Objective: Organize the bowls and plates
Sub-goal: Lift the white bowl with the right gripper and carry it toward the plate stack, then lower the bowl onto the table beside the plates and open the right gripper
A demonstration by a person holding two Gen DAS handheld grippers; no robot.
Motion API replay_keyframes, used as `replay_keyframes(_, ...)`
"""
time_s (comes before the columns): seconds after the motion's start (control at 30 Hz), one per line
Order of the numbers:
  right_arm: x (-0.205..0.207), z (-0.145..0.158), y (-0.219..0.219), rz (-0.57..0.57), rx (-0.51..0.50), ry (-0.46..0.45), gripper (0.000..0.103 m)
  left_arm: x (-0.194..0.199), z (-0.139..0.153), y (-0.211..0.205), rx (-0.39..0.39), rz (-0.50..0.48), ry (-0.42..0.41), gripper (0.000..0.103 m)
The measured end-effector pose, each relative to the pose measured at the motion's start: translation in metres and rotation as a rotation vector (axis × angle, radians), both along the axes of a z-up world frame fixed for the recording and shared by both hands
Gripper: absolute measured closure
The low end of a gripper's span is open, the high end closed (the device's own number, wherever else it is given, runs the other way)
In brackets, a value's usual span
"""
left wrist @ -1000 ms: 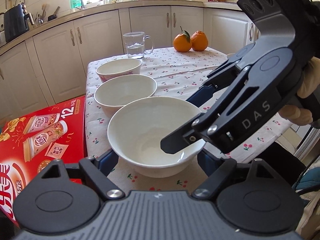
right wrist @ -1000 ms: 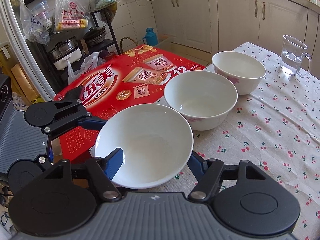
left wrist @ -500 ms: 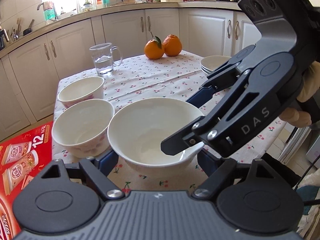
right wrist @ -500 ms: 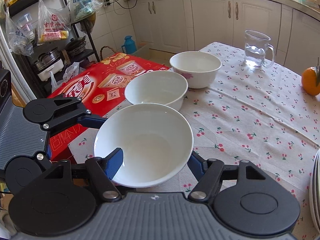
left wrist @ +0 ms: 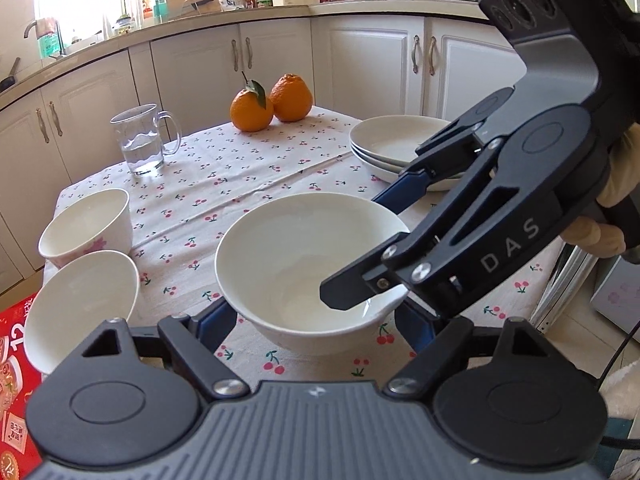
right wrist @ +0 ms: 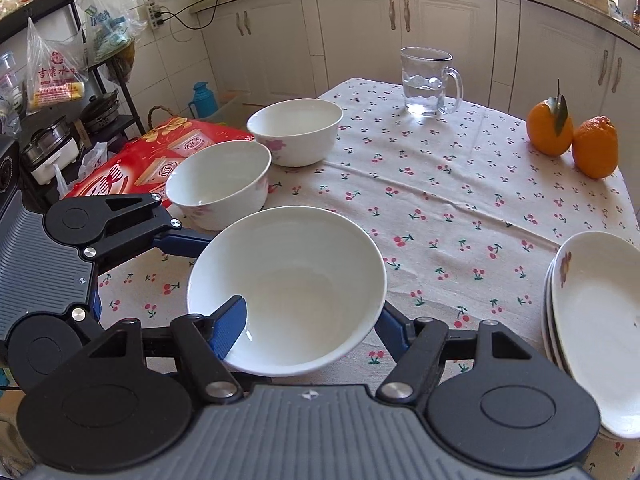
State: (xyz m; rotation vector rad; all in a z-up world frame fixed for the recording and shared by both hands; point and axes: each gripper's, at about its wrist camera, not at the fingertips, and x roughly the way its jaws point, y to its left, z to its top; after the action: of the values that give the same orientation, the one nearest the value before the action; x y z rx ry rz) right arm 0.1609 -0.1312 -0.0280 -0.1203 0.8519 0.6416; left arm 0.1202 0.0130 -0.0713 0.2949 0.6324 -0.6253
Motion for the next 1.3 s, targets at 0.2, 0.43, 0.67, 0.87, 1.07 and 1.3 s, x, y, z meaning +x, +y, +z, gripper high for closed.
replay_keyframes(0.2, 0.001, -0.002, -0.007, -0.024, -0.013, 0.003, 0.028, 0.005, -0.003, -0.006, -0.014, -0.012, 0.011, 0.017)
replay_keyframes(0.43, 0.002, -0.003, -0.012, -0.043, -0.021, 0.006, 0.028, 0.008, -0.006, -0.010, -0.017, -0.021, 0.019, 0.017)
replay_keyframes(0.67, 0.003, -0.005, -0.015, -0.059, -0.032, 0.008, 0.028, 0.013, -0.008, -0.013, -0.034, -0.027, 0.032, 0.017)
replay_keyframes(0.87, 0.005, -0.007, -0.016, -0.065, -0.045, 0.010, 0.028, 0.014, -0.012, -0.014, -0.039, -0.027, 0.041, 0.017)
replay_keyframes(1.07, 0.005, -0.008, -0.016, -0.062, -0.039, 0.013, 0.023, 0.013, -0.011, -0.015, -0.031, -0.027, 0.032, 0.015)
replay_keyframes(1.3, 0.001, -0.002, -0.013, -0.060, -0.029, -0.028, 0.000, 0.008, -0.009, -0.011, -0.039, -0.021, 0.020, 0.010)
